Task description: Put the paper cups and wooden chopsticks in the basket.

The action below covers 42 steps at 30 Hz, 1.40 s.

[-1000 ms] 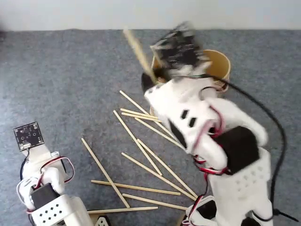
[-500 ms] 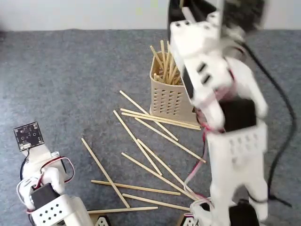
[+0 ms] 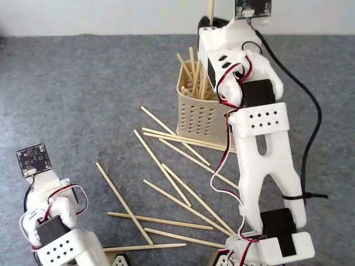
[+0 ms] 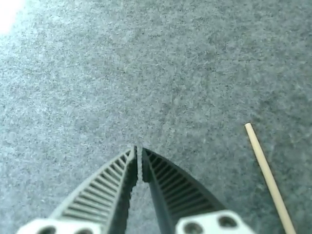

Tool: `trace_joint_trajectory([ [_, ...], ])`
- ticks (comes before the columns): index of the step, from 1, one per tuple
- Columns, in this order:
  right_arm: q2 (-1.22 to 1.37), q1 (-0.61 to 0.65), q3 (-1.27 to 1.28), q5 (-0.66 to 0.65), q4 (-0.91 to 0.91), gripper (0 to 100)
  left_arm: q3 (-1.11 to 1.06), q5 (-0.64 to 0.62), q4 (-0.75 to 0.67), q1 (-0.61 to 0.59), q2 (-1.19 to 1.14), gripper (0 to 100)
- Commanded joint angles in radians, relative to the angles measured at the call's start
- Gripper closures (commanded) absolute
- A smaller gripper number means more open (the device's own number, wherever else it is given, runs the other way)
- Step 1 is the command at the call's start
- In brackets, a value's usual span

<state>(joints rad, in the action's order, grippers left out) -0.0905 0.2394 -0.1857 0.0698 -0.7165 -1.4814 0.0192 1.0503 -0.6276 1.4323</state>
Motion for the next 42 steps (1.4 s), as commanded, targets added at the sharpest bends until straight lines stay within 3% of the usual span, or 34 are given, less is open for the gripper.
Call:
trace_joint_trajectory([
  [1,-0.008,-0.015,0.035,0.003,0.030,98.0,0.007,0.005,-0.021,-0.003,0.014,98],
  [9,-0.168,-0.041,0.052,0.002,-0.205,76.0,0.007,0.005,-0.021,-0.003,0.014,98],
  [12,-0.294,-0.041,0.052,0.002,-0.288,72.7,0.007,0.005,-0.021,-0.003,0.014,98],
  [18,-0.515,-0.036,0.057,0.002,-0.441,78.0,0.007,0.005,-0.021,-0.003,0.014,98],
  [26,-0.641,-0.035,0.221,0.002,-0.667,99.3,0.007,0.005,-0.021,-0.002,0.014,99],
  [34,-0.776,-0.010,0.589,0.011,-0.671,99.0,0.007,0.003,-0.038,-0.002,0.014,99],
  [42,-1.115,0.001,0.942,0.012,-0.639,99.0,0.007,-0.051,-0.051,0.055,0.014,99],
])
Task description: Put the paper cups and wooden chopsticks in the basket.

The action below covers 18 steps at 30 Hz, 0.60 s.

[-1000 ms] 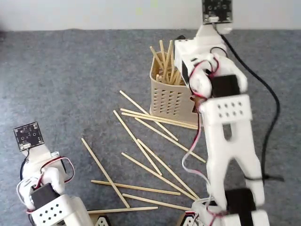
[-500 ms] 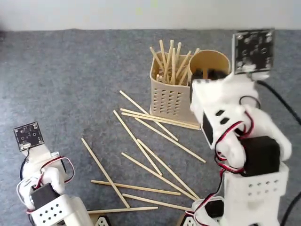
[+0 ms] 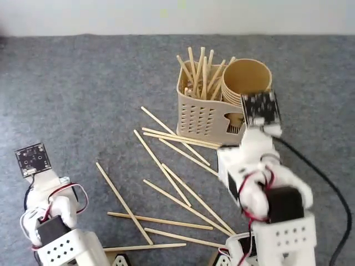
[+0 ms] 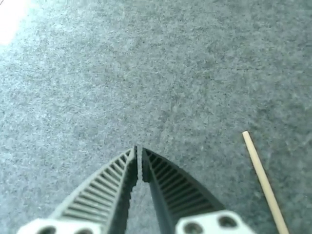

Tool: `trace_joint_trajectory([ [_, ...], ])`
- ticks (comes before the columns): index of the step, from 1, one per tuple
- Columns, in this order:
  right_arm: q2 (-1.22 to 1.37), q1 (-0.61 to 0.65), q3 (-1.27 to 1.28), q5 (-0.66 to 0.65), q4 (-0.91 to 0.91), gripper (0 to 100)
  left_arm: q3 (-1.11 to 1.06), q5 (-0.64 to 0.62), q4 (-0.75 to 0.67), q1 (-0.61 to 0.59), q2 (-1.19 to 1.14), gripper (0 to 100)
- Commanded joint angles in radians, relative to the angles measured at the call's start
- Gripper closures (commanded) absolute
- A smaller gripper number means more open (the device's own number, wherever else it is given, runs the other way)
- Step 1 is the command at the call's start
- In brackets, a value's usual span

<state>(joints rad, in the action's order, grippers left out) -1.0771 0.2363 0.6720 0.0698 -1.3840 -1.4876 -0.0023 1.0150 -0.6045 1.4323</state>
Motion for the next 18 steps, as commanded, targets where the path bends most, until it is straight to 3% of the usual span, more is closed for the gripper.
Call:
trace_joint_trajectory([
  [1,-0.171,0.004,0.137,0.012,0.038,99.0,0.018,-0.029,-0.015,0.049,0.014,99],
  [5,-0.335,0.004,0.336,0.012,0.068,99.0,0.084,-0.031,0.031,0.126,0.008,98],
  [10,-0.479,-0.067,0.535,0.058,0.165,99.0,0.246,-0.032,0.196,0.298,0.005,98],
  [14,-0.542,-0.099,0.663,0.100,0.242,99.0,0.398,-0.123,0.264,0.390,-0.034,98],
  [18,-0.584,-0.094,0.726,0.140,0.246,99.0,0.544,-0.186,0.269,0.445,-0.224,98],
])
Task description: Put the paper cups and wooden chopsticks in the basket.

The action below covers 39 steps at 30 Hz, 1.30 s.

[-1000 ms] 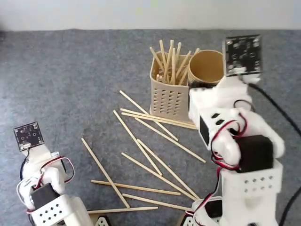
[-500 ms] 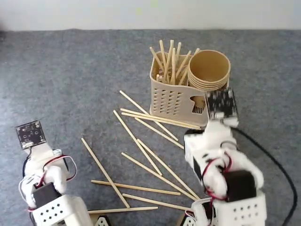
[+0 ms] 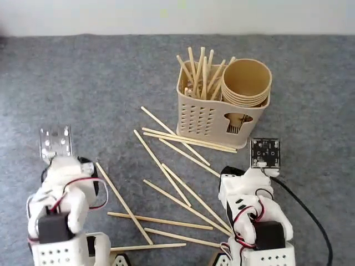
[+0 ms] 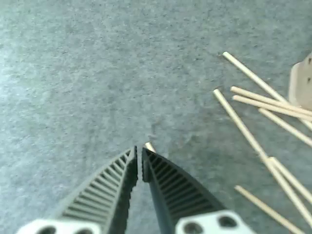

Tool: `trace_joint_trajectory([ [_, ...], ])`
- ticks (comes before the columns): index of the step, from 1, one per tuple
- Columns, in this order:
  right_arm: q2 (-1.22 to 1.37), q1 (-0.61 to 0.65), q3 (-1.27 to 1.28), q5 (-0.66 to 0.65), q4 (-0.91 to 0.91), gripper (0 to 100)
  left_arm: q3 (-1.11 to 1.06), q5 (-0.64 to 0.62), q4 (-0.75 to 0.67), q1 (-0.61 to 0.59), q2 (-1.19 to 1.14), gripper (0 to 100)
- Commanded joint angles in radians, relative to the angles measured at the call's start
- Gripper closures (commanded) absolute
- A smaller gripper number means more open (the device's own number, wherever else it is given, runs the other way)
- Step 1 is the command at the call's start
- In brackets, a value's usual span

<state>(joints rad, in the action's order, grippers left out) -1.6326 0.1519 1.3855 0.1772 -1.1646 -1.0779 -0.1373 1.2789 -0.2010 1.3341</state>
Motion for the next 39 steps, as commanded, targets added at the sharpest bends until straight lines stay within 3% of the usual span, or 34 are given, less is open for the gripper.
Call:
trace_joint_trajectory([
  [1,-0.035,-0.010,0.021,0.038,0.025,99.0,0.171,-0.072,0.005,0.055,-0.192,99],
  [8,-0.082,-0.012,0.080,0.044,0.025,99.0,0.453,-0.267,-0.002,0.146,-0.641,99],
  [21,-0.182,-0.012,0.204,0.089,0.028,99.0,0.811,-0.819,-0.003,0.351,-1.195,98],
  [24,-0.182,-0.012,0.209,0.089,0.027,99.0,0.915,-0.870,0.002,0.371,-1.315,95],
  [29,-0.180,-0.012,0.212,0.100,0.024,99.0,1.058,-0.934,0.014,0.379,-1.516,80],
  [39,-0.180,-0.010,0.238,0.098,0.016,99.0,1.360,-0.991,0.095,0.377,-1.815,79],
])
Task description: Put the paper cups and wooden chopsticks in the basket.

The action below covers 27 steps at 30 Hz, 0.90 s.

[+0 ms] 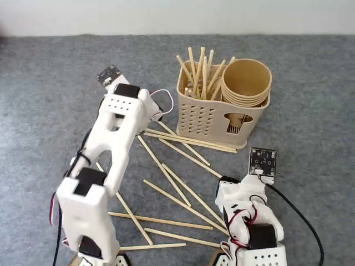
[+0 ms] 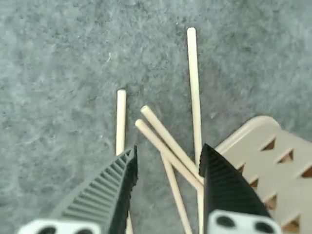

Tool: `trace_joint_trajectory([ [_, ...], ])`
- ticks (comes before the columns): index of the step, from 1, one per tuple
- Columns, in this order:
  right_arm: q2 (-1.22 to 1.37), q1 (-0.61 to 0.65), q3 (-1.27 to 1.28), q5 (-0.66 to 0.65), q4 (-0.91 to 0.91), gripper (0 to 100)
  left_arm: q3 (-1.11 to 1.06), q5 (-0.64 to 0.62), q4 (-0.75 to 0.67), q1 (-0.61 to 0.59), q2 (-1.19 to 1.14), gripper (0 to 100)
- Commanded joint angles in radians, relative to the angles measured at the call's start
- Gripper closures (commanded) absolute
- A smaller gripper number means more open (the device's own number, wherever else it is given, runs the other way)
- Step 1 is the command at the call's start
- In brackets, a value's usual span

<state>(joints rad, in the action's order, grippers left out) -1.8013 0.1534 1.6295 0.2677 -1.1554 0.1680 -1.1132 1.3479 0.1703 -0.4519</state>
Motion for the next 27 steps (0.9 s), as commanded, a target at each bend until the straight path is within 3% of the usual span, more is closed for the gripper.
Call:
trace_joint_trajectory([
  [1,-0.012,-0.012,-0.006,0.008,0.005,99.0,0.140,-0.017,0.037,0.008,-0.057,79],
  [19,-0.012,-0.012,-0.005,0.008,0.004,99.0,0.550,-0.037,0.261,0.020,-0.440,80],
  [27,-0.012,-0.012,-0.005,0.008,0.004,99.0,0.717,-0.037,0.405,0.017,-0.453,99],
])
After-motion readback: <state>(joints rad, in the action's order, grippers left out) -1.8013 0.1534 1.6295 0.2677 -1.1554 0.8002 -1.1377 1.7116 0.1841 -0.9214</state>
